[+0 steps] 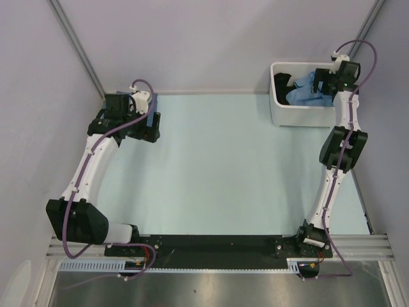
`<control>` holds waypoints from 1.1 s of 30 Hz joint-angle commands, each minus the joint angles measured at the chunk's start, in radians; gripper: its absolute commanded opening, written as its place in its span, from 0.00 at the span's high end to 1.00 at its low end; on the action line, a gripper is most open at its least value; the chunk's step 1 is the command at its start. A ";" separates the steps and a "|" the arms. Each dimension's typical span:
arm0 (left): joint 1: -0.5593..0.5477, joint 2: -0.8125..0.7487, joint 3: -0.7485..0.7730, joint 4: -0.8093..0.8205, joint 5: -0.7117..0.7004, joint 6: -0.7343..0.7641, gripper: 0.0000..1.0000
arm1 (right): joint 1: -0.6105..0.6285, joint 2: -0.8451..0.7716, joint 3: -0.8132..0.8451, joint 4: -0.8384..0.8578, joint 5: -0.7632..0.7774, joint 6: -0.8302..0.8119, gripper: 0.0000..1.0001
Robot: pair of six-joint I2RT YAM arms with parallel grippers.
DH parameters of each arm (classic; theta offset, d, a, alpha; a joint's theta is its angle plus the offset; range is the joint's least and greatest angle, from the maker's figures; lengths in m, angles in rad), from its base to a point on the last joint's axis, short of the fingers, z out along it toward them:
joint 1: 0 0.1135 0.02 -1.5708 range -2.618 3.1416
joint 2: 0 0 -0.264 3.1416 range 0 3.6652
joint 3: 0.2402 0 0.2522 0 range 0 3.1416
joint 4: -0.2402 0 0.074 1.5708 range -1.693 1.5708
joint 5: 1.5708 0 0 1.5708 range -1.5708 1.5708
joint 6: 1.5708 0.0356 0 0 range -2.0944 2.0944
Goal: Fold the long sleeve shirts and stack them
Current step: Grab the shirt from the pile
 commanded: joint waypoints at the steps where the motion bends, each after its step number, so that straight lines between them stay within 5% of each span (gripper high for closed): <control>1: 0.000 -0.002 -0.001 -0.003 -0.031 0.031 0.01 | 0.040 0.051 0.060 0.055 0.009 -0.029 0.00; 11: 0.000 -0.009 -0.004 -0.023 -0.065 0.044 0.00 | 0.048 0.163 0.068 0.098 0.067 0.009 0.04; 14: 0.000 -0.009 -0.004 -0.021 -0.068 0.048 0.01 | 0.025 0.160 0.072 0.104 0.061 0.032 0.52; 15: 0.000 -0.006 -0.001 -0.021 -0.071 0.048 0.01 | 0.021 0.154 0.074 0.109 0.050 0.035 0.81; 17: 0.000 -0.005 0.004 -0.021 -0.066 0.050 0.00 | 0.014 0.117 0.078 0.130 0.032 0.022 0.98; 21: 0.000 0.010 0.022 -0.018 -0.069 0.041 0.01 | 0.016 0.007 0.072 0.196 -0.029 -0.043 1.00; 33: 0.002 0.021 0.022 0.000 -0.019 0.022 0.01 | 0.005 -0.308 0.115 0.443 -0.189 0.339 1.00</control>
